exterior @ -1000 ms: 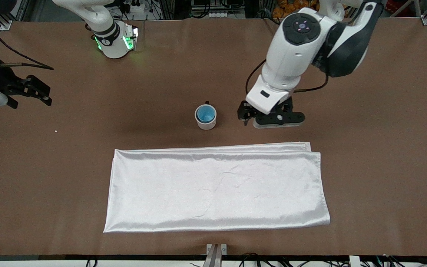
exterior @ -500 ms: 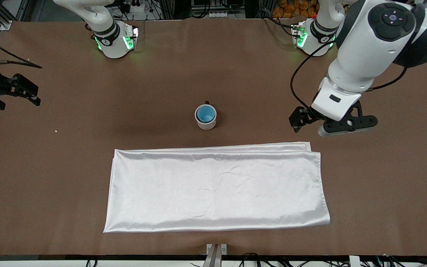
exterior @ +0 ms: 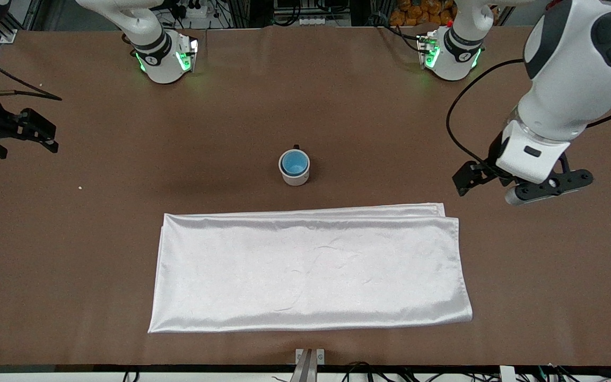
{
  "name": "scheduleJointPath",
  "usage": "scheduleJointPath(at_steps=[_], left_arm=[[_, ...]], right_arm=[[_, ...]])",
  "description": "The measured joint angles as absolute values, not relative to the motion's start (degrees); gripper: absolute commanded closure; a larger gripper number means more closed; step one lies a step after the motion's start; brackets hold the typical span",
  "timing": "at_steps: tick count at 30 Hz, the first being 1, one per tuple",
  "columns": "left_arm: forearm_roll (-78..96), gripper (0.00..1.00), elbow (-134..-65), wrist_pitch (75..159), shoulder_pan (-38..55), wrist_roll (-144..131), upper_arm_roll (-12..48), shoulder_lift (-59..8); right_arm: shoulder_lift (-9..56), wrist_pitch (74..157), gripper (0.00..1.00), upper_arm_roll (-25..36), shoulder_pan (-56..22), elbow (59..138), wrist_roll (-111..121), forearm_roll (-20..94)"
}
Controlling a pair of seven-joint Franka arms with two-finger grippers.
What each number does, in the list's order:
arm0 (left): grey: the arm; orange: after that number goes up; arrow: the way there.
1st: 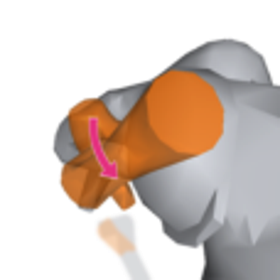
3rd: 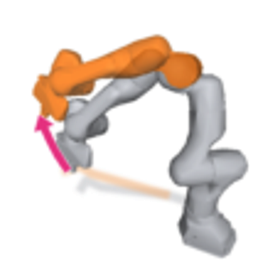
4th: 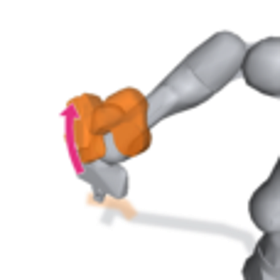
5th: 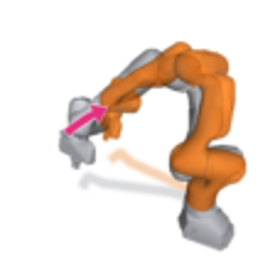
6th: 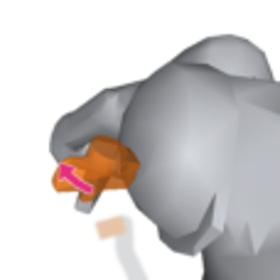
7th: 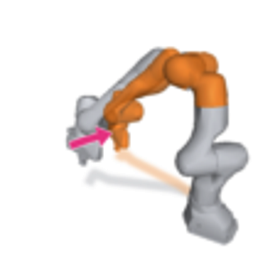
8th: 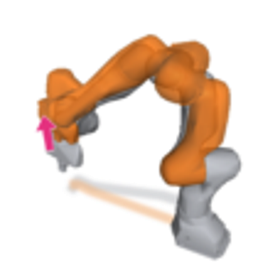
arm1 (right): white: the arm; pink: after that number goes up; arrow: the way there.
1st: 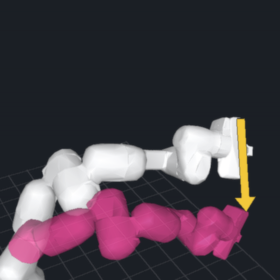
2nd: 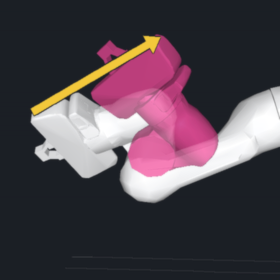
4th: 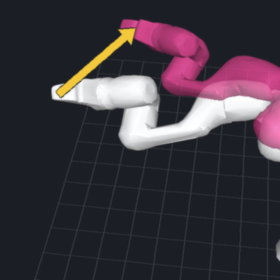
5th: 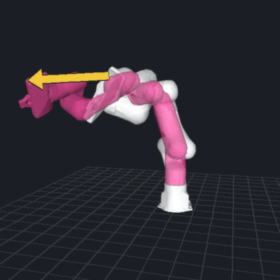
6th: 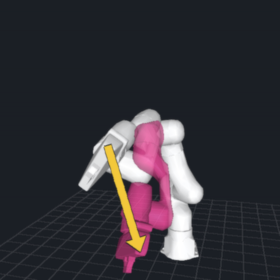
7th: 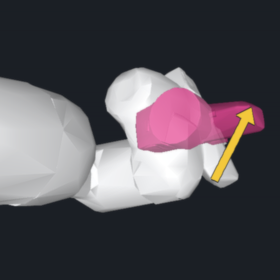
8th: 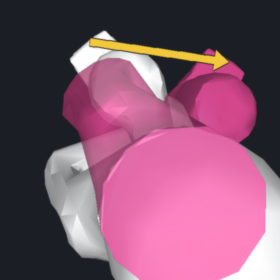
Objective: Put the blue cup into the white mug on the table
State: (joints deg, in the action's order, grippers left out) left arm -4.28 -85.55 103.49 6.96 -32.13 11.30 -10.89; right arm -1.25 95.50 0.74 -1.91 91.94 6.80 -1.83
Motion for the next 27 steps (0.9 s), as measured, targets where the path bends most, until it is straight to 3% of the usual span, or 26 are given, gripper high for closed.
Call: scheduleJointPath(at_steps=[27], left_arm=[[-2.93,0.00,-86.87,95.62,1.00,-11.27,9.02,-5.91]], right_arm=[[0.15,95.46,0.00,0.74,-0.18,91.57,6.92,-2.16]])
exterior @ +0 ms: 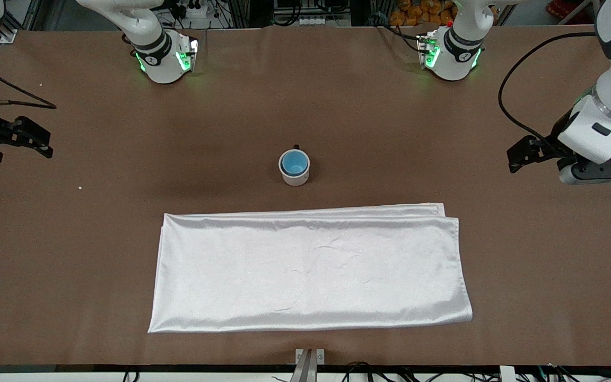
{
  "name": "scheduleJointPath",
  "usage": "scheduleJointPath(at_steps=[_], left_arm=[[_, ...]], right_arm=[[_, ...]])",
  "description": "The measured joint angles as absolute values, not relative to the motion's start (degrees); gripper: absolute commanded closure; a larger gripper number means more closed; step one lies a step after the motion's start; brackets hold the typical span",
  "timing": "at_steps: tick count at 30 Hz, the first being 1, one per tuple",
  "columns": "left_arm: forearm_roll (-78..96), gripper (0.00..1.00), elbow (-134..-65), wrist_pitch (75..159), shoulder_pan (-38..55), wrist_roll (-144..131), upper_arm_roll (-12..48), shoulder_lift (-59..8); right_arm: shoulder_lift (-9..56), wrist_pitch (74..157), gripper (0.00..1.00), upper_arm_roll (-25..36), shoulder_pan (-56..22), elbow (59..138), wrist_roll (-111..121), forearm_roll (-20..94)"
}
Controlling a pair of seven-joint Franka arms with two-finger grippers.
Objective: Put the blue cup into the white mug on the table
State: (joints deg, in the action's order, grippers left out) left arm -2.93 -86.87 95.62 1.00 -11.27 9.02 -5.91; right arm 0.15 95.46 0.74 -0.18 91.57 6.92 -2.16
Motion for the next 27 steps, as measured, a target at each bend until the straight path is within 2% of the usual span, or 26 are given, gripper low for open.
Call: scheduleJointPath(at_steps=[27], left_arm=[[-1.14,0.00,-90.04,95.62,-2.11,-8.04,8.19,-2.59]], right_arm=[[0.53,95.36,0.00,0.65,-0.18,90.98,5.52,1.56]])
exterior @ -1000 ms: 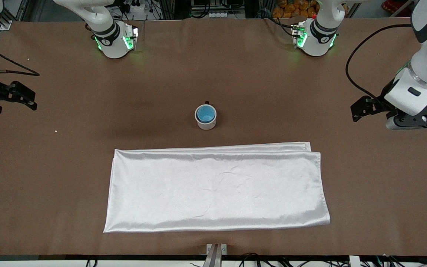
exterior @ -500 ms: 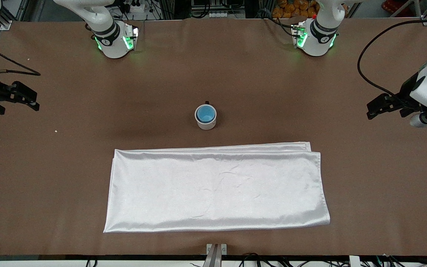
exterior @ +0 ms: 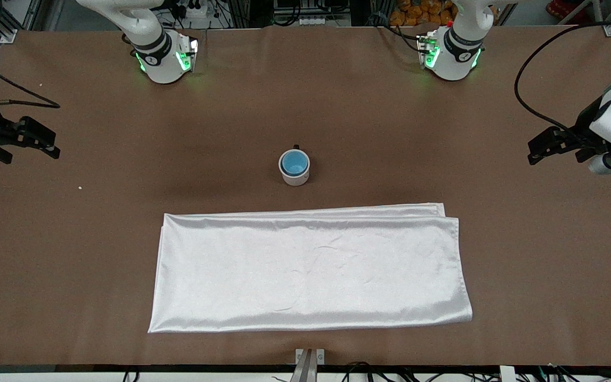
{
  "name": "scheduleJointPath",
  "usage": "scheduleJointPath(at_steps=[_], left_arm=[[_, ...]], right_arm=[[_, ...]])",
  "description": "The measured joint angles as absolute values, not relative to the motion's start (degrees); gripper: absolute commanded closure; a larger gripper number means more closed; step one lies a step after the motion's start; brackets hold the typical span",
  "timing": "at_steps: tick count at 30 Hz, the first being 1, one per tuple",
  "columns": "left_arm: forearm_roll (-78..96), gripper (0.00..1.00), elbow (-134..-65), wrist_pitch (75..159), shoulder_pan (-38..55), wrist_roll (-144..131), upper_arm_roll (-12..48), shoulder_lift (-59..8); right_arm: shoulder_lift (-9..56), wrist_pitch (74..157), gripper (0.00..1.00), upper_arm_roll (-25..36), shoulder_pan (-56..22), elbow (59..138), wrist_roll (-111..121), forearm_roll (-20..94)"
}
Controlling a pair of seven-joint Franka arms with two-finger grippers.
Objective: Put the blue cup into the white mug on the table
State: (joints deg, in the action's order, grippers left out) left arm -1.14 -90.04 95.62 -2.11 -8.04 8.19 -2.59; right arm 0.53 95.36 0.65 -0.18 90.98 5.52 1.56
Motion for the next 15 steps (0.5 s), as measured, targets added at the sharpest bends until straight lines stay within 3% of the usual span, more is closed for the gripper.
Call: scheduleJointPath(at_steps=[15], left_arm=[[-1.14,0.00,-90.71,95.45,-2.37,-5.40,7.82,-0.32]], right_arm=[[0.57,94.81,0.00,0.69,-0.18,90.98,5.07,1.60]])
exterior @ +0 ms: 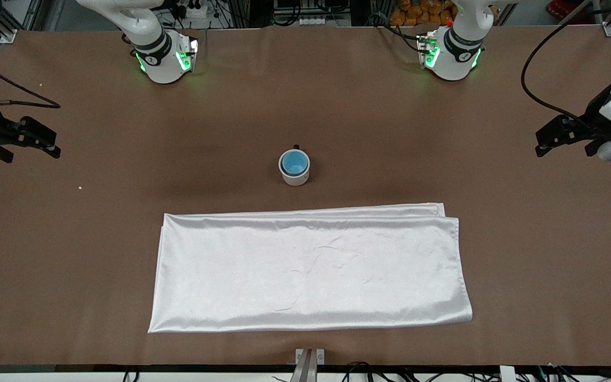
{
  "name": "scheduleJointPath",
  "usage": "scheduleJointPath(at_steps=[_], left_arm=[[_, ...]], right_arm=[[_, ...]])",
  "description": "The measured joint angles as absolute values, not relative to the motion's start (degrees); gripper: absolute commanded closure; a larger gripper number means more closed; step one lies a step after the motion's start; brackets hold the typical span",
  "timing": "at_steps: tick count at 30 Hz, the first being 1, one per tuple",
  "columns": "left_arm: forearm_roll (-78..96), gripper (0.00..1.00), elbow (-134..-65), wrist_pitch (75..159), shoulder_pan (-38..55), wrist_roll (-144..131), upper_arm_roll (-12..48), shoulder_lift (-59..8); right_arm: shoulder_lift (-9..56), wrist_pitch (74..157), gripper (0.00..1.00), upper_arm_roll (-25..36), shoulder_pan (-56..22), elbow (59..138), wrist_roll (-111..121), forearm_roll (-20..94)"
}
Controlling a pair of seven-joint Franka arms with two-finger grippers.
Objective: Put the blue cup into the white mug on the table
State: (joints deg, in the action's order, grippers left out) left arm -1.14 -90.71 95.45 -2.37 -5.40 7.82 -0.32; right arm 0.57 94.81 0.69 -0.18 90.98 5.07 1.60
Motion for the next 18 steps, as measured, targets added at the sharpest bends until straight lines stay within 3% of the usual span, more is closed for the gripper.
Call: scheduleJointPath(at_steps=[18], left_arm=[[-1.14,0.00,-90.97,94.09,-2.27,-2.10,7.81,1.57]], right_arm=[[0.62,94.79,0.00,0.74,-0.18,90.98,5.06,1.60]])
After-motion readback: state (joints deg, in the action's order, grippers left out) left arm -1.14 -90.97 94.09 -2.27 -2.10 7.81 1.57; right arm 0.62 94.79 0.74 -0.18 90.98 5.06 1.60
